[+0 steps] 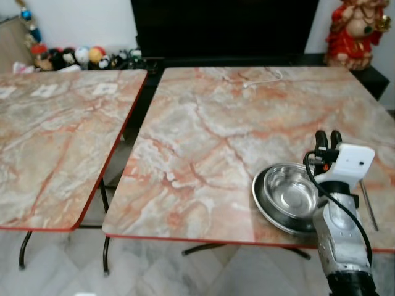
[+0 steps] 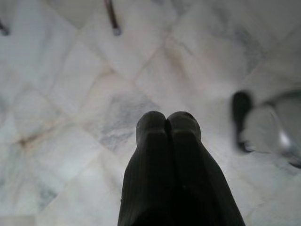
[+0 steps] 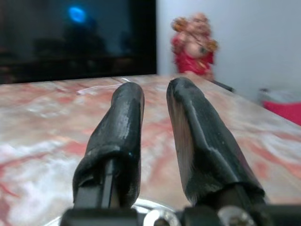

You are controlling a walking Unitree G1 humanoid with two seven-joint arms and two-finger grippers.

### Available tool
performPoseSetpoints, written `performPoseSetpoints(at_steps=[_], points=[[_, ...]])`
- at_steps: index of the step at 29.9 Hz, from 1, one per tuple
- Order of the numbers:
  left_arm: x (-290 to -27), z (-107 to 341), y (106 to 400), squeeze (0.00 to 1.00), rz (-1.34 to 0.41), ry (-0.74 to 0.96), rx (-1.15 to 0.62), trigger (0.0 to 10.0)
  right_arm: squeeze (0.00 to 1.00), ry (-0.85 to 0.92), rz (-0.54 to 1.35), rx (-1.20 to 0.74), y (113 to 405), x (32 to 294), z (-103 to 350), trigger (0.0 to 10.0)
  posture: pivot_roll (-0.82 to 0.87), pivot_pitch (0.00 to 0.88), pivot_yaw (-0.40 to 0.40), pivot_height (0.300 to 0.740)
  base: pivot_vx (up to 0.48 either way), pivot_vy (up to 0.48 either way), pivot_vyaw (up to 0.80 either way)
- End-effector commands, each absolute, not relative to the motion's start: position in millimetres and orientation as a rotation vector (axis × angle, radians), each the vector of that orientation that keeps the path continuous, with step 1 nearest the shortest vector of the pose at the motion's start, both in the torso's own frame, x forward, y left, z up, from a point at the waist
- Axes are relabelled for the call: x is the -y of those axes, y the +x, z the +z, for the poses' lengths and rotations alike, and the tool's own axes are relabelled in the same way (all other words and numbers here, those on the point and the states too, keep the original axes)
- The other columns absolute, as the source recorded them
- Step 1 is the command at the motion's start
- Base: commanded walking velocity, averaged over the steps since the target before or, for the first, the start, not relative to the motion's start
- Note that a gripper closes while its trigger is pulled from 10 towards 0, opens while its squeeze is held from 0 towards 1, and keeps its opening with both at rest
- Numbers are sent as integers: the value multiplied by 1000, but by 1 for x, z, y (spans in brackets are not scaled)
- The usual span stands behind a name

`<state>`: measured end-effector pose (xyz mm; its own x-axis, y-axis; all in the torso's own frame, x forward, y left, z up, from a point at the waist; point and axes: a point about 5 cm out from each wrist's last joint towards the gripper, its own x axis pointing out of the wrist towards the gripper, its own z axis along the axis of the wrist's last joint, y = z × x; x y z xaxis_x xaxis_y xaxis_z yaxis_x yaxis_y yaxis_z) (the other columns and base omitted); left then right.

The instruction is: Setting the table

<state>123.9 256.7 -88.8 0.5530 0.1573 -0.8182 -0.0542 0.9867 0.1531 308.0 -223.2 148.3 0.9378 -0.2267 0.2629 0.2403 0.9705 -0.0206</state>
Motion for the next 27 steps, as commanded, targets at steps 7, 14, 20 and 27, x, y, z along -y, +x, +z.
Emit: performPoseSetpoints(at_steps=[7, 14, 20, 27], points=[[-264, -90, 113, 0, 149, 119, -1010, 10000, 0, -66, -165, 328, 310, 208, 162, 10000, -15, 10, 21, 740, 0, 480, 546], [-264, -91, 112, 0, 149, 120, -1015, 10000, 0, -43, -161, 319, 310, 203, 160, 10000, -14, 11, 21, 740, 0, 480, 146], [-264, -91, 112, 0, 150, 120, -1017, 10000, 0, -33, -151, 312, 309, 198, 158, 10000, -10, 11, 23, 740, 0, 480, 0], [-265, -90, 112, 0, 153, 119, -1018, 10000, 0, -23, -137, 311, 310, 193, 158, 10000, -6, 11, 20, 740, 0, 480, 0]])
